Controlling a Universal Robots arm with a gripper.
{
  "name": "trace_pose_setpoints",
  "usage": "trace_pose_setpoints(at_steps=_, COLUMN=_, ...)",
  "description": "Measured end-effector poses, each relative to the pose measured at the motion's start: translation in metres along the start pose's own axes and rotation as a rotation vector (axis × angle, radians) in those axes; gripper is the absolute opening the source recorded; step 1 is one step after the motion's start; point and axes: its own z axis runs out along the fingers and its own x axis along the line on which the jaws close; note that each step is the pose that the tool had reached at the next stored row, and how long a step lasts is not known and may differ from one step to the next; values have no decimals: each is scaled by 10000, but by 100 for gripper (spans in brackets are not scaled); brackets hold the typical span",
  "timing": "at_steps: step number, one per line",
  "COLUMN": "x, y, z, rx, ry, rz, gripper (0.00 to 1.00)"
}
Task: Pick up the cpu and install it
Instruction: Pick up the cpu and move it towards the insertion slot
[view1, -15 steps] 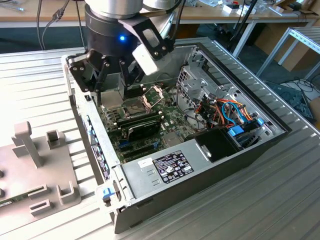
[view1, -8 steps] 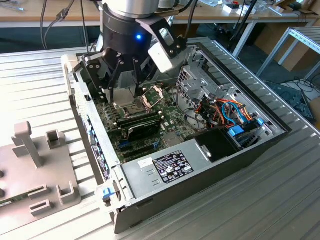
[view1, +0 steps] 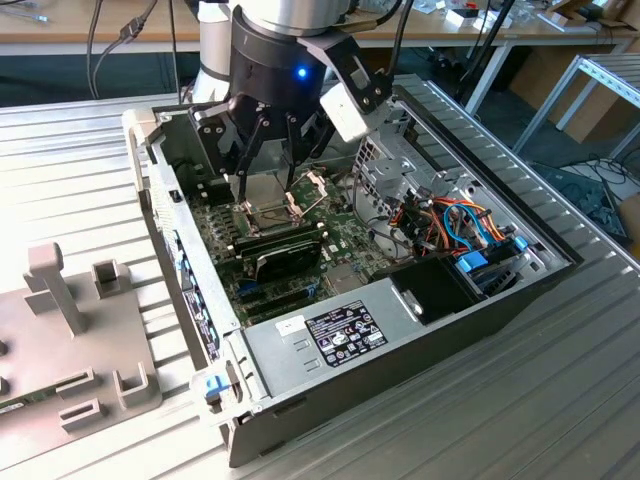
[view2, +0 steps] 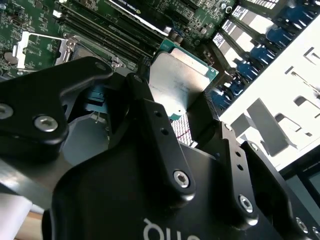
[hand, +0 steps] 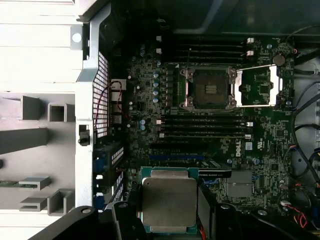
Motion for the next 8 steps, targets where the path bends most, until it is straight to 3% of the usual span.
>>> trace_pose_setpoints(at_steps=8, x=-2, y=0, z=0, rx=0, ry=0, rz=-1, gripper=55)
